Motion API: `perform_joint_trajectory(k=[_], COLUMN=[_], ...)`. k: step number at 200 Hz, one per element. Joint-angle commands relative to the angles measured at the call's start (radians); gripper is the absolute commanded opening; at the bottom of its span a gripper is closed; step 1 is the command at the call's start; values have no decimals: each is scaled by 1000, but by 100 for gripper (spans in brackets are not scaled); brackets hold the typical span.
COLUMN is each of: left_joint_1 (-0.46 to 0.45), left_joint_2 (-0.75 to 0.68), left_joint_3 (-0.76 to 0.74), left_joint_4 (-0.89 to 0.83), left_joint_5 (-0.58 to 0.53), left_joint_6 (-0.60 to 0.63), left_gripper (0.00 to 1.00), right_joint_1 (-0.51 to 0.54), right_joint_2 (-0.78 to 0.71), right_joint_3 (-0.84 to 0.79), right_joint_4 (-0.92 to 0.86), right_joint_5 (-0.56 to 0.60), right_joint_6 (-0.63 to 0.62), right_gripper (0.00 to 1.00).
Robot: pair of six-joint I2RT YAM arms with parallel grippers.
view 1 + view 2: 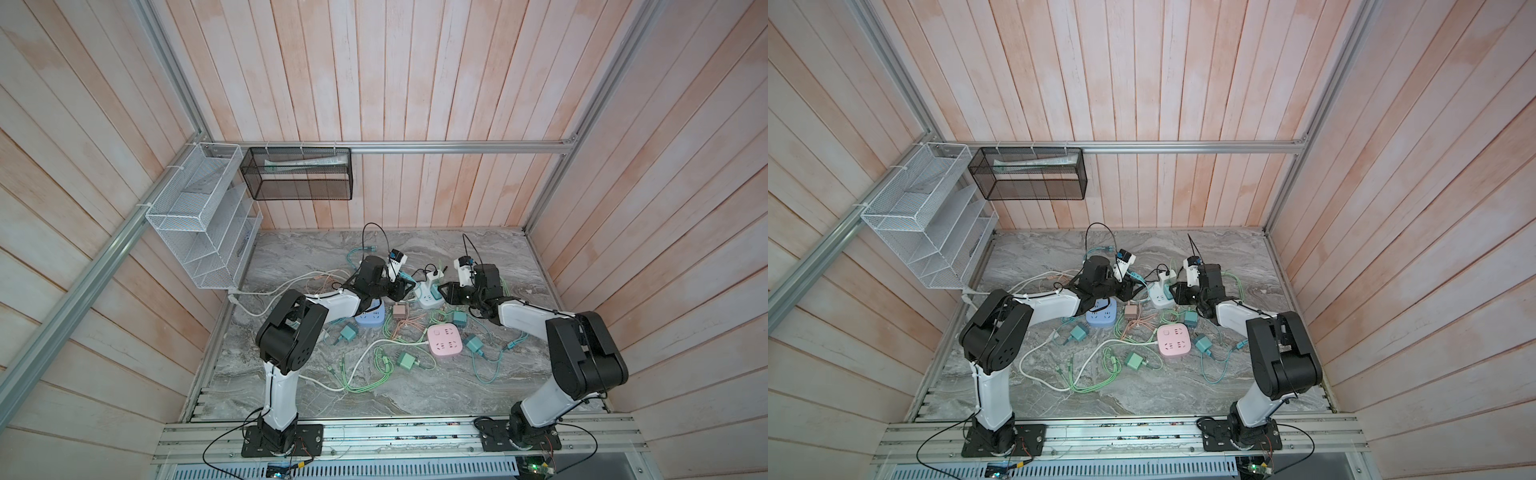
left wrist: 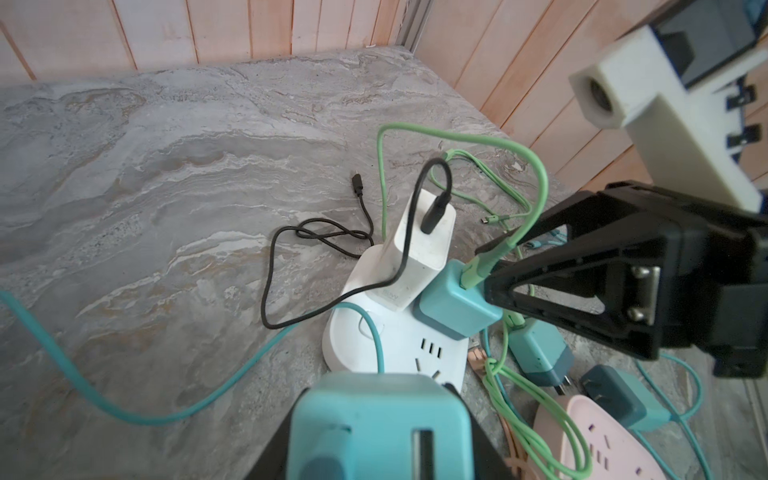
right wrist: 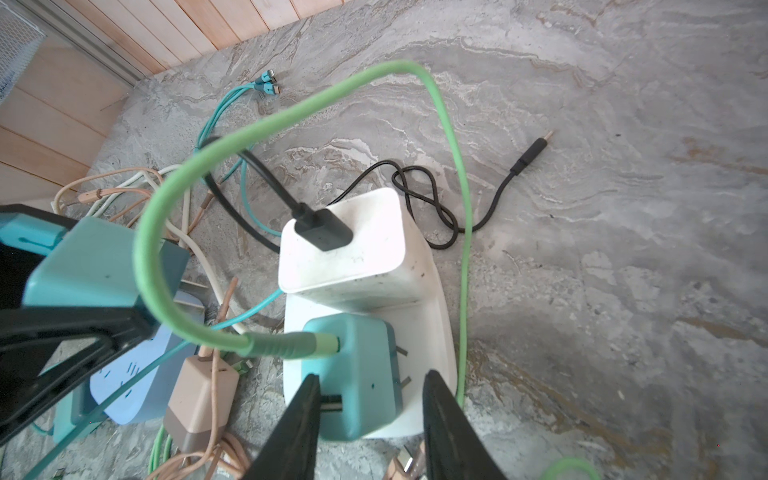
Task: Pull the plug off the socket
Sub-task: 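Pull the teal charger up out of the white strip with the left gripper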
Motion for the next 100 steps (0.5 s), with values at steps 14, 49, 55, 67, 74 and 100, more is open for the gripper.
perform_joint_trajectory(k=[14,49,55,67,74,100], left_joint_1=[34,47,48,50,50,50], left_joint_2=[6,24,28,34,36,46], left_joint_3=[1,1,1,5,6,23], left_joint_4=[30,46,45,40,36,-6], left_joint_5=[29,63,65,70,71,58], left_joint_6=[-87,-115,-118,-122,-124,-127], left_gripper=[25,33,35,39,41,49], right_joint_1=[6,6,6,5,5,6], right_joint_2=[13,-22,-29,-43,-51,-84], right_joint_3=[-12,-18,-18,-20,-22,-41], right_joint_4=[-132,-124,-124,-125,-124,-114], right_joint_5=[27,21,21,17,17,25], right_joint_6=[-5,-20,-22,-31,-35,-47], right_gripper=[41,47,48,51,52,55])
